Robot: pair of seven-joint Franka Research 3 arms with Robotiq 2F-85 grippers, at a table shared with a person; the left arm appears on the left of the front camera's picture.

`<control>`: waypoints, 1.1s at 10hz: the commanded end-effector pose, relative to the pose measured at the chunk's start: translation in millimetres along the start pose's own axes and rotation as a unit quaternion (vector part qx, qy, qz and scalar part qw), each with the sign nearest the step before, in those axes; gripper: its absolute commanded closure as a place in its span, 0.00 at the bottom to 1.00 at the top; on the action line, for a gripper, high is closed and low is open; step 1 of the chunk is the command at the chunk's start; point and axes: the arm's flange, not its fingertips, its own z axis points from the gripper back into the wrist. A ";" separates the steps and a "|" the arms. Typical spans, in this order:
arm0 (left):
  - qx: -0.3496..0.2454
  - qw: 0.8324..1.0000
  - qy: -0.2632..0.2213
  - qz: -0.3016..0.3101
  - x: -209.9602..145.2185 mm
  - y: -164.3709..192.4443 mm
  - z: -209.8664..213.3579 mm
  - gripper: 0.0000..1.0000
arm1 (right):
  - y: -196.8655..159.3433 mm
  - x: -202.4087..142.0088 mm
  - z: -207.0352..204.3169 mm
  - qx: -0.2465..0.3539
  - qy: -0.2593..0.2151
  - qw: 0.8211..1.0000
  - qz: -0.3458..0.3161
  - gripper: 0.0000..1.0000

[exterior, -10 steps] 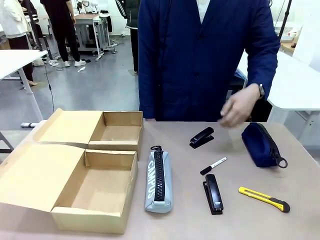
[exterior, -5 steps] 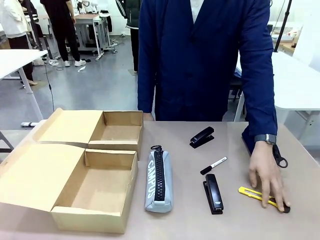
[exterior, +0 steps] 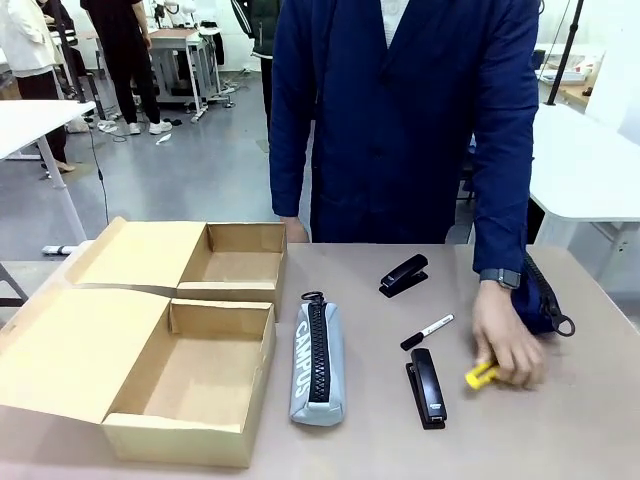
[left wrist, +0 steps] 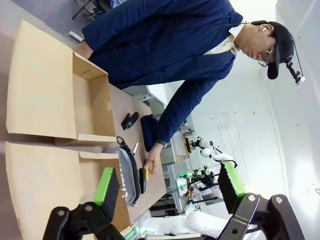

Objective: Place items inside the box.
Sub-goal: Pick up a Pencil pouch or Stapler and place it inside the Mailer Box closest to the robot.

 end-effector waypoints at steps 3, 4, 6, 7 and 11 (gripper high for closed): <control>-0.011 1.000 -0.005 -0.010 1.6 -0.7 -0.6 0.00 | 19.1 -8.3 -27.6 -0.043 -0.003 0.999 0.003 0.00; -0.011 1.000 -0.005 -0.010 1.6 -0.7 -0.6 0.00 | 46.3 -23.6 -62.4 -0.062 0.020 0.997 0.028 0.00; -0.011 1.000 -0.005 -0.010 1.6 -0.7 -0.6 0.00 | 102.7 -63.0 -140.4 -0.090 0.035 0.995 0.026 0.00; -0.011 1.000 -0.005 -0.010 1.6 -0.7 -0.6 0.00 | 125.4 -86.7 -181.4 -0.112 0.073 0.991 0.020 0.00; -0.011 1.000 -0.005 -0.010 1.6 -0.7 -0.6 0.00 | 155.3 -194.3 -331.0 -0.239 0.279 0.922 0.121 0.00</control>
